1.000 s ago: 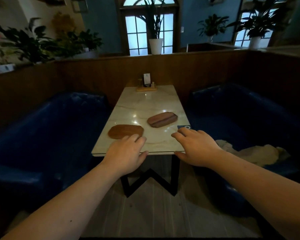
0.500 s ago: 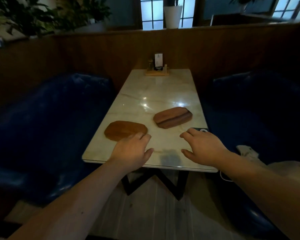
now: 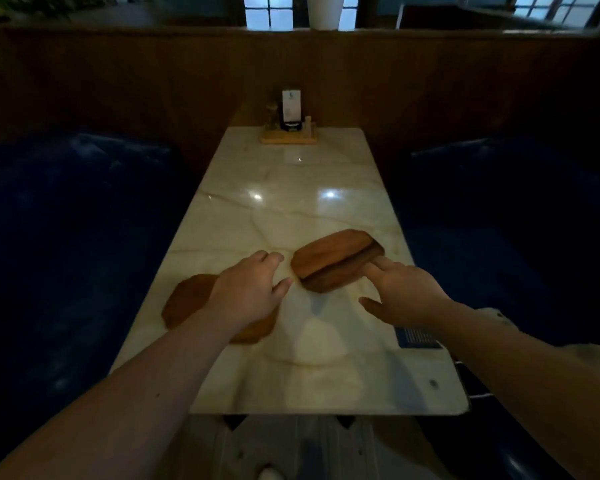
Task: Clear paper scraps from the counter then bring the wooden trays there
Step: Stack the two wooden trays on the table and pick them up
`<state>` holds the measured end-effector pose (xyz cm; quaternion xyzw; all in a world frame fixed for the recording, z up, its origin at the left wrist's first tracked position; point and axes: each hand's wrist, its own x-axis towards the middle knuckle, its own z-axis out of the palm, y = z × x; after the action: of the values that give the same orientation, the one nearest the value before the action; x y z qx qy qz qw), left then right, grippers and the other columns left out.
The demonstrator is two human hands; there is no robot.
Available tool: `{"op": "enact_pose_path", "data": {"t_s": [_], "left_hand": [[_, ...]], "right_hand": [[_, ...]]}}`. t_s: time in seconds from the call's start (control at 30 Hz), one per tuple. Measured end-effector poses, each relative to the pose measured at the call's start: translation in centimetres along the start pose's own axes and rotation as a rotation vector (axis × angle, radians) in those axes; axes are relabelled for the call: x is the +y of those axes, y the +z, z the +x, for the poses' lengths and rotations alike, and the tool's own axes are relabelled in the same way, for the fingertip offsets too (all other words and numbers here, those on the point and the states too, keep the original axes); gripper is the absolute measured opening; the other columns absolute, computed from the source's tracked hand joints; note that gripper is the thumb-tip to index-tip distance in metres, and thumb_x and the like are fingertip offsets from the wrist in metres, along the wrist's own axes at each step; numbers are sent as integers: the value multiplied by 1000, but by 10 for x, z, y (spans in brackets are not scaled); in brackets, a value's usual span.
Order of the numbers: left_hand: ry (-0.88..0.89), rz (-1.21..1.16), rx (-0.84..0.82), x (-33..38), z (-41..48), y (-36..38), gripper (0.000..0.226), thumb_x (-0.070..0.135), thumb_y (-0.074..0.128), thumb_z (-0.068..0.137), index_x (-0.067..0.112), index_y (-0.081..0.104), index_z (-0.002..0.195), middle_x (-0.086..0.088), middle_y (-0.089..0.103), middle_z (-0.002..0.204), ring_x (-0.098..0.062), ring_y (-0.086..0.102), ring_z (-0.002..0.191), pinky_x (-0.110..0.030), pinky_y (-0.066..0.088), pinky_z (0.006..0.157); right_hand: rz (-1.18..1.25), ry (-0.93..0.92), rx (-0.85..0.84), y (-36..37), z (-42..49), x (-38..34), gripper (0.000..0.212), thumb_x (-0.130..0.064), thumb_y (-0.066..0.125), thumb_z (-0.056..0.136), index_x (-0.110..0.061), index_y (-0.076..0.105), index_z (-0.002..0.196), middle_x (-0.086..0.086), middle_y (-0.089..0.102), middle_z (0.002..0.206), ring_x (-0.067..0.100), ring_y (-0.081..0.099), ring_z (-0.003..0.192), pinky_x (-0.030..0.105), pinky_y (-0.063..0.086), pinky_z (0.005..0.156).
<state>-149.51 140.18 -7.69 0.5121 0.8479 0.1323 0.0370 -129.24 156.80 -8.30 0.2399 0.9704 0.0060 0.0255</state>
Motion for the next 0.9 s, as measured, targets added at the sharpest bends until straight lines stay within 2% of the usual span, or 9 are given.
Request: {"op": "enact_pose_path", "data": {"t_s": [0.13,0.27,0.4,0.53,0.6,0.8,0.9], "left_hand": [[47,-8,-50,-21,51,14,47,48,47,90,24,45,130,-3,54,127,-26,55,111,-40,49,83],[58,-1,-164,-35,100,30,48,46,47,91,20,44,130,-7,55,125,-29,56,111,-43,49,84],[29,16,-269,-44,135,53,47,44,46,91,15,42,128,-9,56,123,-29,57,109,-42,47,82],[-12,48,-336,-45,162,75,51,45,47,90,14,41,130,-11,55,125,-31,56,110,-43,48,84],[-54,17,-342,-39,179,86,51,47,48,90,14,44,128,-11,57,124,-31,56,110,-44,49,86],[-236,-138,-385,-30,224,128,51,48,55,87,11,49,122,-12,62,116,-30,60,103,-39,50,84],[-389,-221,-406,-33,231,154,53,45,57,87,6,49,123,-16,62,116,-33,58,107,-35,45,84]], "right_hand": [[27,70,-36,5,36,10,49,-50,50,90,-23,43,130,3,50,134,25,58,108,32,39,72],[117,179,-74,17,64,29,50,-51,52,89,-26,42,131,2,52,130,23,61,102,37,47,78],[238,271,-94,36,89,57,46,-49,56,88,-30,46,129,0,56,124,21,62,96,32,45,71],[403,352,-140,64,116,95,41,-46,59,88,-27,52,124,6,61,118,25,61,96,39,52,79],[498,411,-171,80,134,120,43,-43,61,89,-22,53,125,8,62,118,27,60,97,38,50,80],[676,544,-273,128,186,182,49,-41,61,90,-13,49,127,17,65,107,24,56,83,37,49,76],[745,580,-287,147,207,203,55,-41,63,89,-11,45,132,18,61,118,25,55,90,33,44,75]]}}
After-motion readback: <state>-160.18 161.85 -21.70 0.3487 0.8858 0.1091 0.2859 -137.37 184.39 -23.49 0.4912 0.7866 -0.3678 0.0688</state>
